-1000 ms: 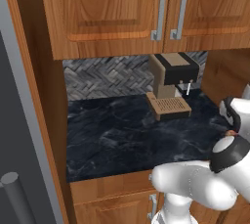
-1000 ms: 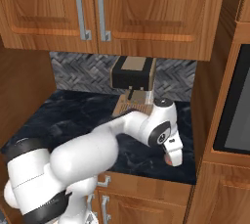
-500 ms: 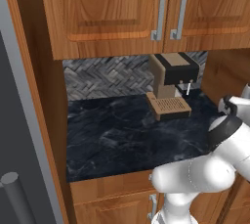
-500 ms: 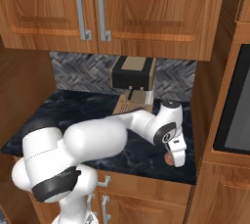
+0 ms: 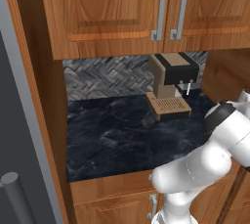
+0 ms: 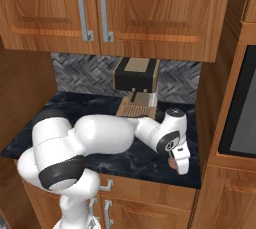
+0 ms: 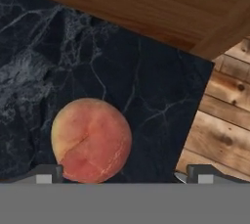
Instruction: Place the peach in the correct fridge rack based on whether it is a fruit or vegetable. Finally, close the fridge door.
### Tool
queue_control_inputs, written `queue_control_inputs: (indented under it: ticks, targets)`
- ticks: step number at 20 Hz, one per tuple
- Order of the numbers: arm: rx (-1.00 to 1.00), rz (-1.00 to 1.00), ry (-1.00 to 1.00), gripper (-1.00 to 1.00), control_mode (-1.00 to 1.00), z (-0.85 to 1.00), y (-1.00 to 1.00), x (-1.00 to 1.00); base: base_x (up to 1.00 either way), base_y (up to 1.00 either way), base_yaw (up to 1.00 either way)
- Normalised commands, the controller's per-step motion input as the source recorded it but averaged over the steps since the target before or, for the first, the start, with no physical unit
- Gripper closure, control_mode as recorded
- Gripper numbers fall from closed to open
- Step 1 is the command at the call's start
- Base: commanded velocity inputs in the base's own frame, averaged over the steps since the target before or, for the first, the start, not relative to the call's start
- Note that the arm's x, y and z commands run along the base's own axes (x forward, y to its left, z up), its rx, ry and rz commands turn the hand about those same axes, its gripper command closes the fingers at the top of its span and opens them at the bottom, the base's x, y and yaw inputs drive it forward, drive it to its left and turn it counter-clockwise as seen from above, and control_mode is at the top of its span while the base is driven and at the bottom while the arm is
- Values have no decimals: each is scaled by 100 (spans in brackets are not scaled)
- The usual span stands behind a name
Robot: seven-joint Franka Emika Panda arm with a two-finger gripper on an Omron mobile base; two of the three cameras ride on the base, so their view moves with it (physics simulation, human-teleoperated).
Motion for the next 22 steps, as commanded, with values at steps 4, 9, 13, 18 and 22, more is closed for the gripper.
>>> queue_control_inputs:
  ticks: [4, 9, 13, 18, 22]
  targets:
    - [0, 0, 0, -100, -100, -23, -3, 18, 0, 0, 0]
    - [0, 0, 0, -100, -100, -15, -8, 14, 0, 0, 0]
    - [0, 0, 0, -100, -100, -21, -4, 20, 0, 0, 0]
    - [0, 0, 0, -100, -100, -40, 0, 4, 0, 0, 0]
    - [0, 0, -1, 100, -100, -47, 0, 13, 0, 0, 0]
